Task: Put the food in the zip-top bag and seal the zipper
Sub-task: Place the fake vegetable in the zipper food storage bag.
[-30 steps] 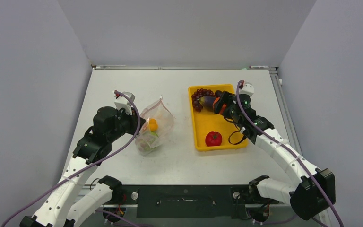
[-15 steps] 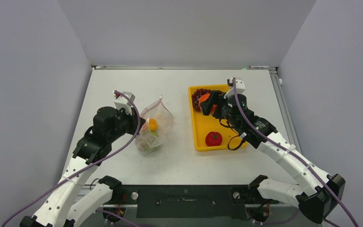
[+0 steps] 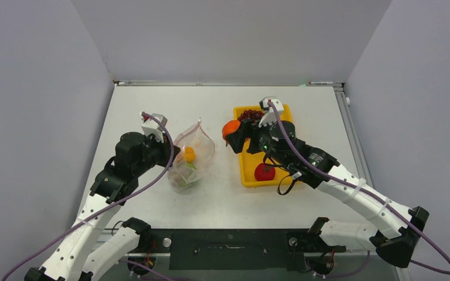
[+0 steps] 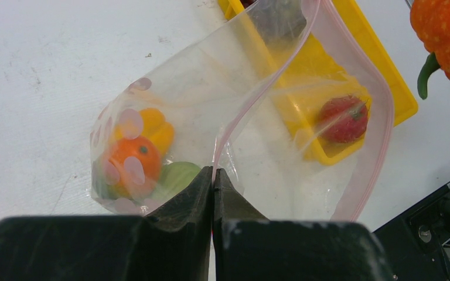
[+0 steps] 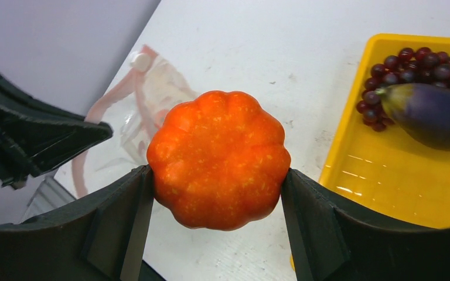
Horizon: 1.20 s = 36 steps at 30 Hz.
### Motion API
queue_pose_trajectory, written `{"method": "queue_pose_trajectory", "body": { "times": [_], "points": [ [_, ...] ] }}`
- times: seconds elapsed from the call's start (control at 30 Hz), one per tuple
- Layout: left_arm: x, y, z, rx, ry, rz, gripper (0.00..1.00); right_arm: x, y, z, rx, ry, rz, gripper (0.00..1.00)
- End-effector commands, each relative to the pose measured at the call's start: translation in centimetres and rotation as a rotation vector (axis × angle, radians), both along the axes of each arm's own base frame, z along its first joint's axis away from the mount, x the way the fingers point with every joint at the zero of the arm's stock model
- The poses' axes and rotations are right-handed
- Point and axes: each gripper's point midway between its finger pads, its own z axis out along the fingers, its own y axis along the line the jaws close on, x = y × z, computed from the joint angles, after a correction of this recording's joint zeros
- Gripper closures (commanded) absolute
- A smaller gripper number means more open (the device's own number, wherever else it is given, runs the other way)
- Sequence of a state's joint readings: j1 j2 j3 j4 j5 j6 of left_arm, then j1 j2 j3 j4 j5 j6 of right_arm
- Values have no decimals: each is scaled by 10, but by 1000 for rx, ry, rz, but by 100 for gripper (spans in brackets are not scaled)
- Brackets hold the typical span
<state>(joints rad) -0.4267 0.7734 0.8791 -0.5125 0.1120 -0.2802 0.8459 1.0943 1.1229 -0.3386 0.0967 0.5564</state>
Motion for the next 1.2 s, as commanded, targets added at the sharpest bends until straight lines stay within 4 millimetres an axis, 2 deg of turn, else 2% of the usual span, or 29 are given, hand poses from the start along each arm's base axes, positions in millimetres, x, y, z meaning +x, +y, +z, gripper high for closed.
{"method": "queue_pose_trajectory", "body": {
  "times": [0.0, 0.23, 0.4, 0.57, 0.93, 1.17],
  "points": [
    [2, -1, 6, -7, -24, 1, 100, -12, 29, 33, 23, -91, 88, 66],
    [1, -2, 6, -7, -23, -4, 100, -38, 68, 54, 5, -166, 207, 66],
    [0, -2, 7, -7, -26, -6, 100, -54, 94, 58, -21, -190, 263, 66],
    [0, -2, 7, -7, -28, -5, 100, -49, 106, 44, -89, -181, 235, 66],
    [0, -1, 8, -6, -30, -1, 100, -29, 112, 7, -209, -161, 156, 59],
    [0, -2, 8, -5, -30, -2, 100, -20, 115, -10, -251, -144, 106, 46]
  ]
}}
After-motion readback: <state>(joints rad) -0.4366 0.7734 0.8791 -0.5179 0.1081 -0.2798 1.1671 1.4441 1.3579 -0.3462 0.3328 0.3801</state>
